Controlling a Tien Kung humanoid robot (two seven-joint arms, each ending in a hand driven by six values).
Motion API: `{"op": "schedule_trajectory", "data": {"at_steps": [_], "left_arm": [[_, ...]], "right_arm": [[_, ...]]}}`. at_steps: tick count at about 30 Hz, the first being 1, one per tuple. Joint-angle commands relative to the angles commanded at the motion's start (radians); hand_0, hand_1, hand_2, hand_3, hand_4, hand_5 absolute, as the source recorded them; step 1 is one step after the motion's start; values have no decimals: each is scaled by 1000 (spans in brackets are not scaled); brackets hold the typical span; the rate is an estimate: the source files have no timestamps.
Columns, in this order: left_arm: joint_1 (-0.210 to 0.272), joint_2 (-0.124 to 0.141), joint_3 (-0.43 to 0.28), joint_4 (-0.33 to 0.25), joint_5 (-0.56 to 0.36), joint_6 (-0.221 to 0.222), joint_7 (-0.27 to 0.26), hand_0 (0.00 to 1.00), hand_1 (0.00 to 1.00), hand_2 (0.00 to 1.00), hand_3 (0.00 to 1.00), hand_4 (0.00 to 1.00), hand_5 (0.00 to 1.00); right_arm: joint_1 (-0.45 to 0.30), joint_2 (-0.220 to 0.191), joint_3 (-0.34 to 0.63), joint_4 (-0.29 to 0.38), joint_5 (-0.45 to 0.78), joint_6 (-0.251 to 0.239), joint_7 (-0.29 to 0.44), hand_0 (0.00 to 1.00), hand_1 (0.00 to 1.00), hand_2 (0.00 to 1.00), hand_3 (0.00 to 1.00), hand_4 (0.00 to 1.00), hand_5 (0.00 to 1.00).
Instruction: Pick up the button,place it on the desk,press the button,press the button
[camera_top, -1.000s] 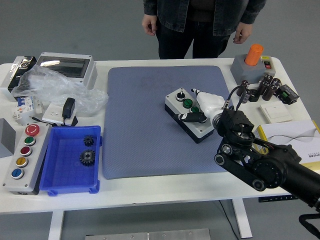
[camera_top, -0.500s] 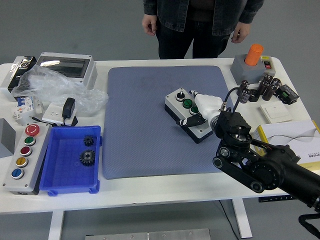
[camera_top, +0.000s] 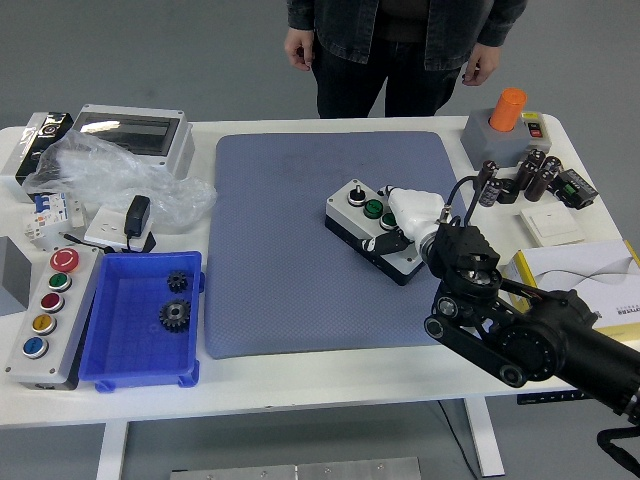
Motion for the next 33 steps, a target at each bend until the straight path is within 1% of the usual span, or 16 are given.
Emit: {"op": "schedule_trajectory", "data": {"at_steps": [3, 4, 9, 10, 15, 16, 21, 22, 27, 28, 31, 33], "left_arm": [[-1, 1, -1, 0, 2, 0, 0, 671, 691, 624, 646, 671, 329], [-2, 1, -2, -1, 4, 1, -1, 670, 690, 625, 646, 673, 330], [-4, 2, -14, -3, 16, 2, -2, 670, 690, 625, 646, 673, 330], [-5, 2, -16, -3, 18, 2, -3, 670, 690, 624, 646, 673, 331], [-6, 2, -20, -3, 24, 4, -5, 670, 690, 624, 646, 673, 331], [-6, 2, -21, -3, 25, 4, -5, 669, 691, 624, 646, 675, 332], [-4, 0, -23, -3, 26, 6, -7, 669, 691, 624, 646, 675, 332], [-4, 0, -23, -3, 26, 6, -7, 669, 691, 625, 647, 675, 332], [-4, 0, -24, -2, 26, 8, -8, 669, 691, 625, 647, 675, 332], [-4, 0, -24, -2, 27, 8, -8, 668, 691, 625, 646, 675, 335], [-5, 0, -28, -2, 29, 9, -9, 668, 691, 625, 646, 675, 335], [-7, 0, -30, -2, 30, 9, -9, 668, 691, 625, 646, 675, 335]], "right_arm": [[1, 0, -3, 0, -2, -1, 0, 292, 488, 484, 556, 818, 303], [1, 0, -6, 0, -3, -1, 0, 284, 471, 453, 514, 770, 300], [3, 0, -13, 1, -8, -3, 0, 284, 471, 453, 514, 770, 300], [4, 1, -16, 3, -10, -4, 0, 267, 454, 424, 451, 696, 218], [7, 1, -26, 10, -22, -10, 0, 267, 454, 424, 451, 696, 218], [7, 0, -27, 11, -24, -11, 0, 253, 450, 407, 423, 671, 128], [10, -9, -37, 30, -41, -31, 0, 253, 450, 407, 423, 671, 128], [12, -12, -38, 36, -43, -35, 0, 238, 442, 392, 394, 695, 88], [26, -42, -57, 81, -38, -56, 0, 238, 442, 392, 394, 695, 88], [30, -50, -66, 93, -31, -61, 0, 254, 440, 385, 360, 666, 57], [50, -84, -109, 136, 1, -86, 0, 254, 440, 385, 360, 666, 57], [64, -110, -139, 166, 20, -102, 22, 254, 440, 385, 360, 666, 57]]}}
